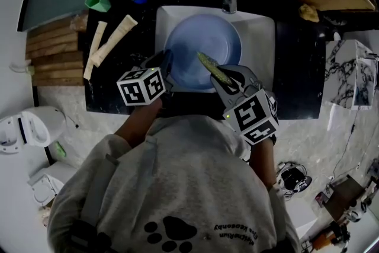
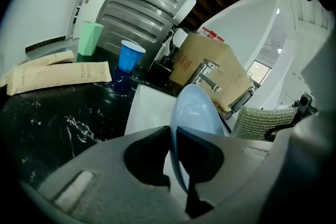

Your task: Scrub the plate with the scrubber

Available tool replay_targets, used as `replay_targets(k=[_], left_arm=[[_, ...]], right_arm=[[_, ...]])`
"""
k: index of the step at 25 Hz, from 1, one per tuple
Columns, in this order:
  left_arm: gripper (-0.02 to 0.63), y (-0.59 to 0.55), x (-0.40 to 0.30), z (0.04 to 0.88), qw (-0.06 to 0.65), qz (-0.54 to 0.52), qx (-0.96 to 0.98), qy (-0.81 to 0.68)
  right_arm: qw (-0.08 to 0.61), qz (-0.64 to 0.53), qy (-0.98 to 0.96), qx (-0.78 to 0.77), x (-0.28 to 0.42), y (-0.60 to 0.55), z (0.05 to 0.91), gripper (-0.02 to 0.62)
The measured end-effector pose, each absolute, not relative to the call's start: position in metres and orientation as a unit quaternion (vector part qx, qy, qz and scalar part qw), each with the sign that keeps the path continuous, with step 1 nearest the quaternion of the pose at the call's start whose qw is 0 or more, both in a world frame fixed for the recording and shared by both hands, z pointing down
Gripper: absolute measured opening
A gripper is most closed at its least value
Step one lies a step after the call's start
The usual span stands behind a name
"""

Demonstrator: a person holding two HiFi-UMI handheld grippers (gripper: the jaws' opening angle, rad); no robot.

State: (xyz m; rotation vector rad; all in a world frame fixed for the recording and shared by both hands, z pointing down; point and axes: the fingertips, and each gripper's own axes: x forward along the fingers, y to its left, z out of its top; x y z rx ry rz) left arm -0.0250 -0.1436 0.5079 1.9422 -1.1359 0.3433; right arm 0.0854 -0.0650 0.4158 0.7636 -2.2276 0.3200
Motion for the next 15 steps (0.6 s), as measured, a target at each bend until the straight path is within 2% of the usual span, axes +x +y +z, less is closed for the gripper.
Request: replay_targets(k=[15], left_arm=[[0.028, -0.171, 0.022, 0.588, 0.502, 0.2, 0.729, -0.42]], right_arm=[[0.366, 0.153, -0.853, 0.34, 0.122, -0.102, 0.445, 0.067]])
